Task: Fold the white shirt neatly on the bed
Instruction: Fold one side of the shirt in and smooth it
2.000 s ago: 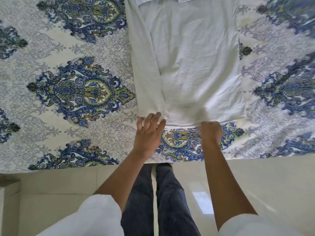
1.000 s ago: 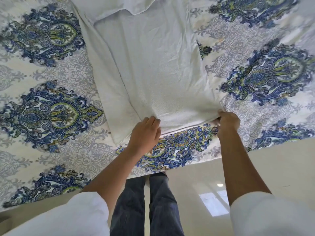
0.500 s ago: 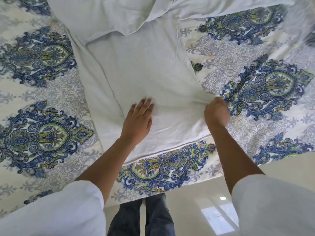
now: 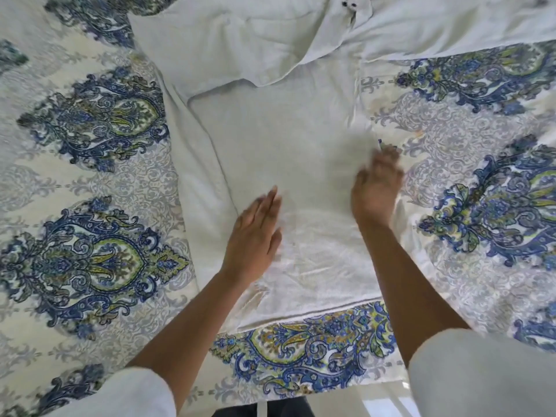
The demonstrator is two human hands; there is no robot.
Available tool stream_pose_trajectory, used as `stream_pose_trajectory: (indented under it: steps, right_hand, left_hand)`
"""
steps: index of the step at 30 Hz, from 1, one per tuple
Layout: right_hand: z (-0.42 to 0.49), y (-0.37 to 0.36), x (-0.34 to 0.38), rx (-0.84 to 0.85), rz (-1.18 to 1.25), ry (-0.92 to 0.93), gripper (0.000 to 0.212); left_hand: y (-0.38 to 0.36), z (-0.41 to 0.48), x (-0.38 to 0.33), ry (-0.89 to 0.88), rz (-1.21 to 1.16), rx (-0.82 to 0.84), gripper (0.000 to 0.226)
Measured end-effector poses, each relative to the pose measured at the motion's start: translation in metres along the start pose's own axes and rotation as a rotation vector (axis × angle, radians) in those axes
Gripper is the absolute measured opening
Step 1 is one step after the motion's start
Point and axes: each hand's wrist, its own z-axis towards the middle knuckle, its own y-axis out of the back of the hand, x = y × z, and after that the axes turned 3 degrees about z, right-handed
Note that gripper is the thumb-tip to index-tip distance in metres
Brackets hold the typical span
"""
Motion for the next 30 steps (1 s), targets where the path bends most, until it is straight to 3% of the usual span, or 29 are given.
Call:
stream_pose_trajectory:
  steps: [1, 3, 4, 7, 12, 13, 15, 17, 18, 21, 22, 24, 26, 27, 30]
  right_hand:
    - [-0.005, -0.005, 0.019, 0.017, 0.015, 0.201, 0.048]
    - [-0.007, -0.029, 0.043, 0.207, -0.036, 0.617, 0.051]
    - [-0.001, -0.035, 0.049, 0.317, -0.079, 0.697, 0.053]
    - [0.046, -0.039, 0.035, 0.312, -0.194, 0.558, 0.05]
    - [0.094, -0.009, -0.002, 0.148, -0.278, -0.051, 0.051]
    - [0.086, -0.009, 0.007, 0.145, -0.236, -0.081, 0.051]
    - [0.056, -0.019, 0.028, 0.154, -0.18, 0.177, 0.052]
    - [0.027, -0.026, 0.029, 0.278, -0.18, 0.444, 0.05]
    - [0.022, -0.023, 0.017, 0.306, -0.207, 0.414, 0.049]
    - [0.017, 0.0, -0.028, 0.171, -0.158, -0.1, 0.05]
    - [0.007, 0.006, -0.031, 0.123, -0.121, -0.167, 0.051]
    - [-0.034, 0.007, -0.014, 0.058, -0.07, 0.066, 0.054]
    - [-0.084, -0.006, -0.02, 0.139, -0.112, 0.384, 0.051]
    - [-0.103, -0.004, -0.029, 0.187, -0.117, 0.398, 0.051]
    - [-0.118, 0.011, -0.051, 0.135, -0.052, 0.042, 0.052]
  left_hand:
    - [0.005, 0.015, 0.006, 0.035, 0.0, -0.019, 0.058]
    - [0.012, 0.042, 0.023, 0.093, 0.026, -0.008, 0.061]
    - [0.012, 0.052, 0.031, 0.111, 0.045, 0.021, 0.062]
    - [0.004, 0.06, 0.05, 0.131, 0.052, 0.122, 0.065]
    - [0.002, 0.059, 0.051, 0.11, 0.069, 0.132, 0.058]
    - [0.003, 0.059, 0.049, 0.116, 0.077, 0.146, 0.057]
    - [0.002, 0.06, 0.045, 0.102, 0.105, 0.151, 0.055]
    - [0.003, 0.06, 0.045, 0.082, 0.119, 0.167, 0.055]
    - [0.004, 0.06, 0.045, 0.085, 0.124, 0.177, 0.055]
    - [0.007, 0.055, 0.033, 0.127, 0.159, 0.201, 0.056]
    - [0.007, 0.052, 0.021, 0.116, 0.163, 0.206, 0.058]
    - [-0.004, 0.039, -0.01, 0.041, 0.13, 0.203, 0.062]
    - [-0.022, 0.015, -0.041, -0.03, 0.065, 0.203, 0.064]
    - [-0.03, 0.0, -0.052, -0.058, 0.063, 0.198, 0.064]
    - [-0.034, -0.038, -0.067, -0.047, 0.021, 0.199, 0.063]
